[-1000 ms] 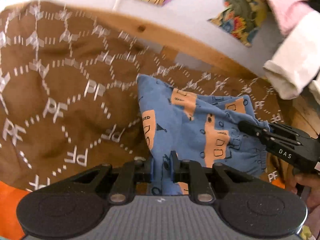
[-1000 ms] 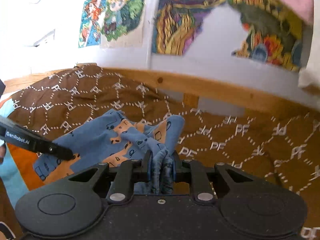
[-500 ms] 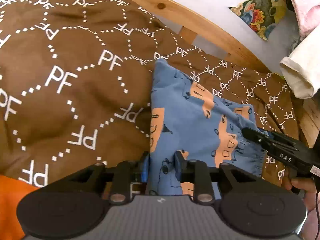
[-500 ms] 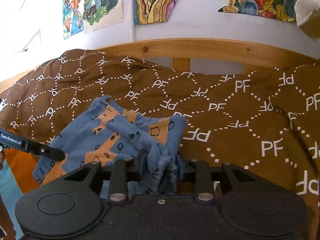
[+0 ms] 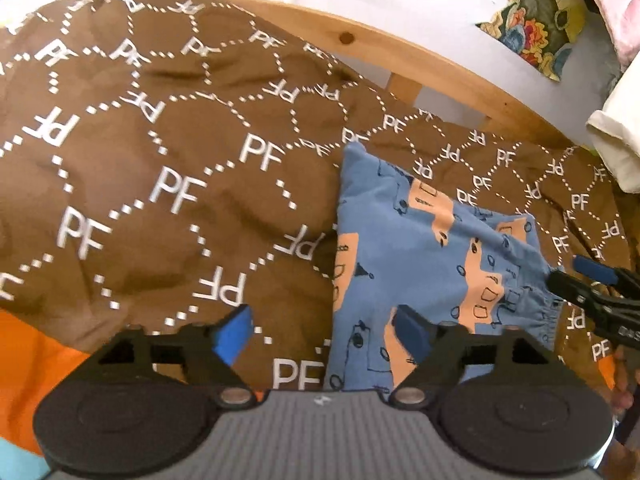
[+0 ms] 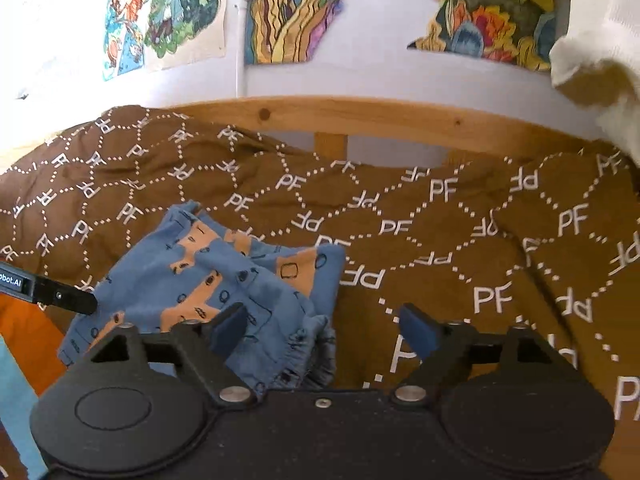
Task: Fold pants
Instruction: 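Open both grippers and release the folded pants on the sheet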
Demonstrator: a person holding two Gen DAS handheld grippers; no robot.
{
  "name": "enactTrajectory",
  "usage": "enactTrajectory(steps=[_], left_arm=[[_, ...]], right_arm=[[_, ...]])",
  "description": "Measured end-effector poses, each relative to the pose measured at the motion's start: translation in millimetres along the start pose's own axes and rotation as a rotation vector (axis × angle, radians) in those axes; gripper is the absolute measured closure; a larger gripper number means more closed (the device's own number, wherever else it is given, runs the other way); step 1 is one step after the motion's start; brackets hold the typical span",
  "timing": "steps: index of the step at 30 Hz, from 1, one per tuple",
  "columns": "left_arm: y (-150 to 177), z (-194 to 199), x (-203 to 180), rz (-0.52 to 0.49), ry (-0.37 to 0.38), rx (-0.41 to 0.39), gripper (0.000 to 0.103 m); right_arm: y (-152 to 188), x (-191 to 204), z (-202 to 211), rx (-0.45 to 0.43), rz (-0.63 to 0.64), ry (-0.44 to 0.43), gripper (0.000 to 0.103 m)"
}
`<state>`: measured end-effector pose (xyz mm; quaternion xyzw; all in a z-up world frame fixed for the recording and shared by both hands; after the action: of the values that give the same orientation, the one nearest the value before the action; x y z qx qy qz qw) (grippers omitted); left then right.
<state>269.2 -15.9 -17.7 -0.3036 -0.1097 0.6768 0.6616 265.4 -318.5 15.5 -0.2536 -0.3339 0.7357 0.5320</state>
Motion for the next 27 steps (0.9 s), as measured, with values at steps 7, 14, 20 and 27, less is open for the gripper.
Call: enactTrajectory(steps=[7,14,20,27], left_arm=[[7.1,21.5,-6.1,-0.01,-0.068,-0.052,0.0],[20.4,41.7,-29.5,-0.074,-0.169,-0.067,0.0],[37.1,68.0,-40.1,-0.136,-0.23,-0.108,0.0],[61.3,92.5,-49.6,-0.142,-0.251,-0.214,0.0]], right_arm=[[7.6,11.1,37.5,-0.075,-0.041,0.04,0.001],[16.0,28.2,71.6,-0.104,-0.123,0.071,0.001],[29.0,49.2,101.4,-0.157,-0.133,0.112,0.001],[47.3,70.5,135.2,-0.237,-0.143,0.185,0.001]])
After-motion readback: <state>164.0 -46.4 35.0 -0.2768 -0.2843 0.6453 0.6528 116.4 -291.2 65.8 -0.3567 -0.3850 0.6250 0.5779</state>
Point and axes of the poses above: each gripper's, at about its wrist camera, not at the fingertips, and z roughly against the way its jaws point, x to its left, y to its underside, the point moved 1 cm from there along -z, roughly the way its jaws point, and after that the axes turned 12 degrees about x, right-handed, at the moved point
